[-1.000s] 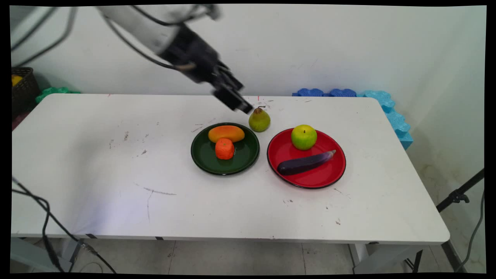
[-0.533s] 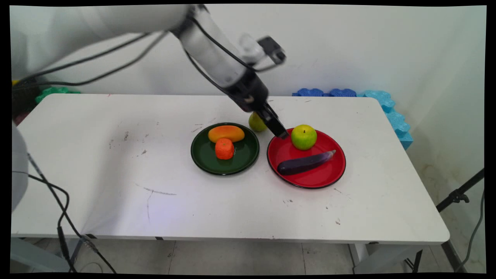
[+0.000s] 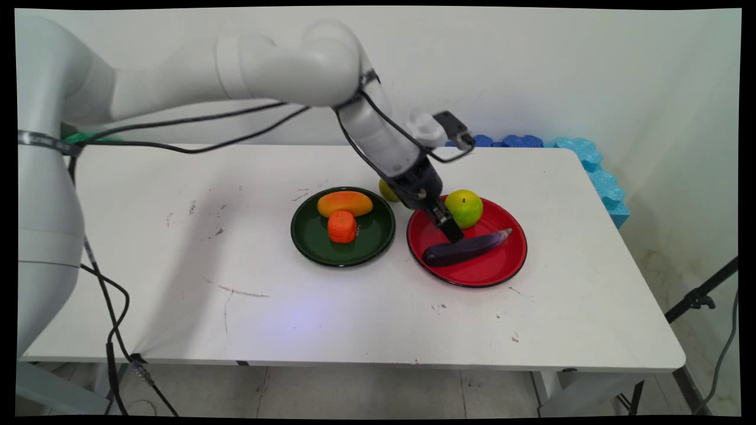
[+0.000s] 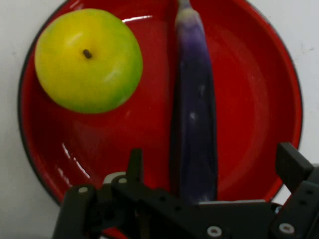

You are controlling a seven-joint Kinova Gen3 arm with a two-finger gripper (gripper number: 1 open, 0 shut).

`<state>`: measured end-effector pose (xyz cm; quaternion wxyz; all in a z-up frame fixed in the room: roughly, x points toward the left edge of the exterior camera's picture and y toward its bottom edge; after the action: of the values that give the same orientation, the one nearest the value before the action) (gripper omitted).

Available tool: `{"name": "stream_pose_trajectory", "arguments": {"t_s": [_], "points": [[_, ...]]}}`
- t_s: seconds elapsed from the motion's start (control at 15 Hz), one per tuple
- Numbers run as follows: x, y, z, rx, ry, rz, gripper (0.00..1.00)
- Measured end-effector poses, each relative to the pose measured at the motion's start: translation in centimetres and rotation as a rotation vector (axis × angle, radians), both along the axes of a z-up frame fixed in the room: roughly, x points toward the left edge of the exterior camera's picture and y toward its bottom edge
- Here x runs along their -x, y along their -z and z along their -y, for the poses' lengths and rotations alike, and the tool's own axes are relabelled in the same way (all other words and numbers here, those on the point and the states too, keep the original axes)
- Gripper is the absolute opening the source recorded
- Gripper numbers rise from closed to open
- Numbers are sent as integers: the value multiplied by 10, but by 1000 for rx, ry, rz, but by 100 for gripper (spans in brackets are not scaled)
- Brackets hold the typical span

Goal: Pick up the eggplant from the red plate

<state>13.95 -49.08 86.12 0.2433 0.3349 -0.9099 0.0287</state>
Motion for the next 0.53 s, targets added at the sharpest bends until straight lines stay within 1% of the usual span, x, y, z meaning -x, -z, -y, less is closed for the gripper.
{"name": "stream_pose_trajectory", "arguments": {"t_s": [0.27, 0.53], "points": [[13, 22, 6, -6, 3, 7, 100], [23, 38, 11, -6, 9, 10, 100]]}}
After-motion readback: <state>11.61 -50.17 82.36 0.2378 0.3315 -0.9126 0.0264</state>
